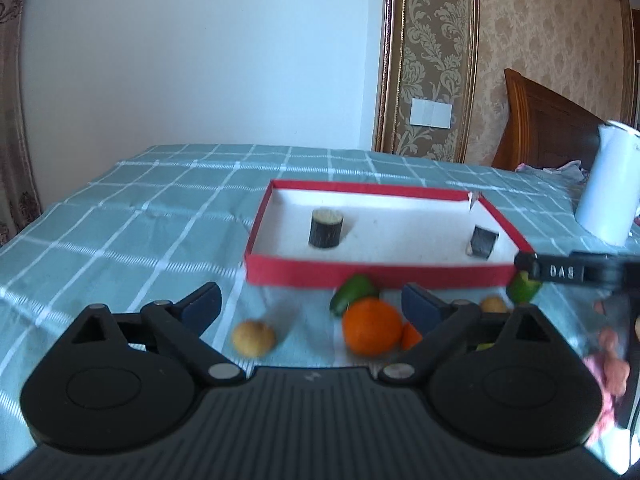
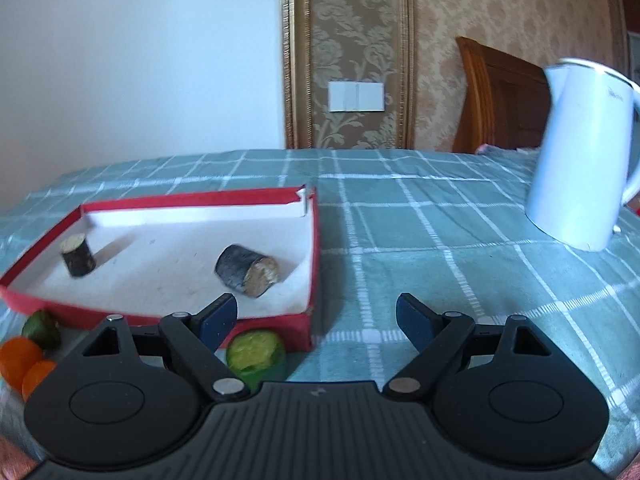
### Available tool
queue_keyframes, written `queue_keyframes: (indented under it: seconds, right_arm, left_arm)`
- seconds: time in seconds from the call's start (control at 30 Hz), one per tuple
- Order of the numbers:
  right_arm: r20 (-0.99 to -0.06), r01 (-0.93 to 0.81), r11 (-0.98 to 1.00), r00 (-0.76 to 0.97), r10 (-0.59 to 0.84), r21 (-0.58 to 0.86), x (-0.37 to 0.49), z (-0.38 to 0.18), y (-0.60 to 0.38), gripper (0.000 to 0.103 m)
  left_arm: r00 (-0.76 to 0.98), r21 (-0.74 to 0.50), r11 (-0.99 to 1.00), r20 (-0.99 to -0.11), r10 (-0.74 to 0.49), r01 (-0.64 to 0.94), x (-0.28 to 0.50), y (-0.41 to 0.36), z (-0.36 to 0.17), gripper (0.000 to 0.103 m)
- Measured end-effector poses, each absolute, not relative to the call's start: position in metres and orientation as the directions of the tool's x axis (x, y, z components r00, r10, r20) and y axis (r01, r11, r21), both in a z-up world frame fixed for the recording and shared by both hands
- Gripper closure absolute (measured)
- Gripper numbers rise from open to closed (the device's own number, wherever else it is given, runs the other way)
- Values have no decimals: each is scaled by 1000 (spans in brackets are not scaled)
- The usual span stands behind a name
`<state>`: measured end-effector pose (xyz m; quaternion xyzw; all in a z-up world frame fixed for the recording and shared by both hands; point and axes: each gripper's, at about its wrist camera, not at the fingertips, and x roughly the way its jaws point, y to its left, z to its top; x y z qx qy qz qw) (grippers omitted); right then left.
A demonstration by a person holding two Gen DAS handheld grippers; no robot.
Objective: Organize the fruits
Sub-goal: 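Reach the right tool to the green cucumber slice and grasp it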
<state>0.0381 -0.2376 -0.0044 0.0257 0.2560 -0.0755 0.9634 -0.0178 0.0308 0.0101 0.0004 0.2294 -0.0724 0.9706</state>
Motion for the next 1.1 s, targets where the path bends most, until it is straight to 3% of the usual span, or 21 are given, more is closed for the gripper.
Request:
queue_keyframes:
  seconds: [0.73, 0.9, 1.0, 1.1]
  right_arm:
    - [-510, -5, 998, 860, -29, -65, -25, -7, -230, 16]
    - [-492, 33, 999, 870, -36, -16, -22, -4, -237, 16]
    - [-507, 48, 998, 862, -24, 35, -7, -1, -243, 21]
    - [-543, 63, 998, 839, -35, 32, 11, -5, -242, 32]
  left_arm:
    - [868, 2, 992, -484, -111, 128, -23, 48, -29, 7]
    - [865, 6, 990, -488, -117, 138, -23, 46, -29, 6]
    - [865, 12, 990, -487, -119, 143, -23, 46, -29, 6]
    - [864, 11, 990, -488, -120, 143, -23, 46, -29, 5]
